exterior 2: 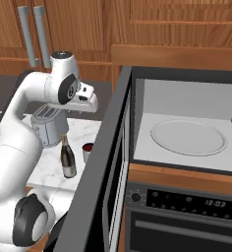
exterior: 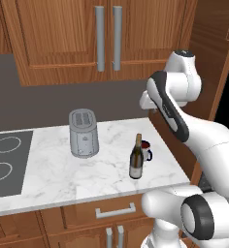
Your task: Place the microwavable item in the microwave. Then, close the microwave door and press the start button.
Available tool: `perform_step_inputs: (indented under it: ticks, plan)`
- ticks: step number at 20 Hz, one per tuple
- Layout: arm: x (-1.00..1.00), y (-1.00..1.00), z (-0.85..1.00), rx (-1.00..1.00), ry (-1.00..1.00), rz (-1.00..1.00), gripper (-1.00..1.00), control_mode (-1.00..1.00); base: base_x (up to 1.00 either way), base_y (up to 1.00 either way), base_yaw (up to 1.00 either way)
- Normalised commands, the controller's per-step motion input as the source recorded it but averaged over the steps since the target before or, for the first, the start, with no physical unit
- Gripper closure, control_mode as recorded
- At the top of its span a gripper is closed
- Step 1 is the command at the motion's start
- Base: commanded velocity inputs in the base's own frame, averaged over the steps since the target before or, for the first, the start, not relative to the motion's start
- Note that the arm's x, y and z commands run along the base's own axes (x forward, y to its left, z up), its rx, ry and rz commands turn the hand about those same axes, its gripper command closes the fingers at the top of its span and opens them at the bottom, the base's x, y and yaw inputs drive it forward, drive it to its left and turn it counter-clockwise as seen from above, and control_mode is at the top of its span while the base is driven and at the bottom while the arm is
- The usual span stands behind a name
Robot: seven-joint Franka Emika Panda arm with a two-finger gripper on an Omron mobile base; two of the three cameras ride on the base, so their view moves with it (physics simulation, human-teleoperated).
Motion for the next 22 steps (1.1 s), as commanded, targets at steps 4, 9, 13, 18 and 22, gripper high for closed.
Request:
perform_step_inputs:
  ticks: [4,9,13,18,22]
  plan:
    - [-0.08,-0.06,-0.32,0.0,-0.01,0.0,-1.0,-1.0,0.0,0.0,0.0]
    - [-0.03,-0.37,-0.99,0.07,-0.05,0.18,-1.0,-1.0,0.0,0.0,0.0]
    - [0.0,-0.02,-0.93,-0.08,0.11,0.17,-1.0,-1.0,0.0,0.0,0.0]
    - [0.0,0.01,-0.65,-0.04,0.0,0.04,-1.0,-1.0,0.0,0.0,0.0]
    - [0.05,0.0,-0.53,-0.05,0.0,0.0,-1.0,-1.0,0.0,0.0,0.0]
